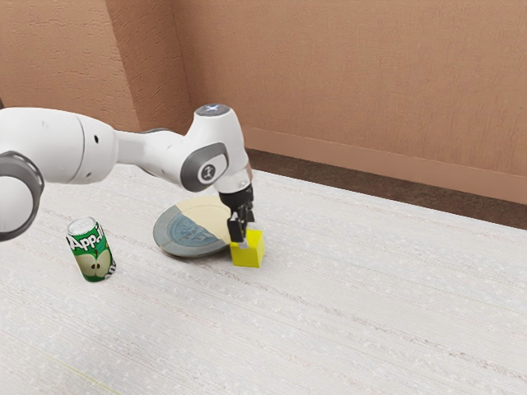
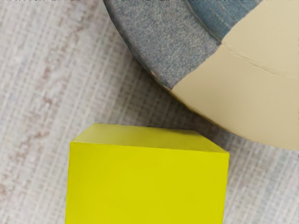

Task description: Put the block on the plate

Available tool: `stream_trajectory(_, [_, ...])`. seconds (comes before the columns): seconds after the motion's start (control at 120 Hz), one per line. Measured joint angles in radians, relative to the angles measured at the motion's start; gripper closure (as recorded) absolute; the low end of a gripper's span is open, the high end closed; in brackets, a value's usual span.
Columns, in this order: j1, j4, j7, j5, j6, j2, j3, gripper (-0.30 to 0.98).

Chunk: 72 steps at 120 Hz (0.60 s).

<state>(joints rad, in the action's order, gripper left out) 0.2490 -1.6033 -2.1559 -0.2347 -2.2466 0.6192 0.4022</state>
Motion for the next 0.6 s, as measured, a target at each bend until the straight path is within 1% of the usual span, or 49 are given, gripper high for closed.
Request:
stream_trajectory(0.25, [-0.002, -0.026, 0.012, 0.0, -0.012, 0.002, 0.0, 0.0])
stream_trajectory(0.6, [-0.012, -0.014, 0.02, -0.001, -0.024, 0.033, 0.002, 0.0])
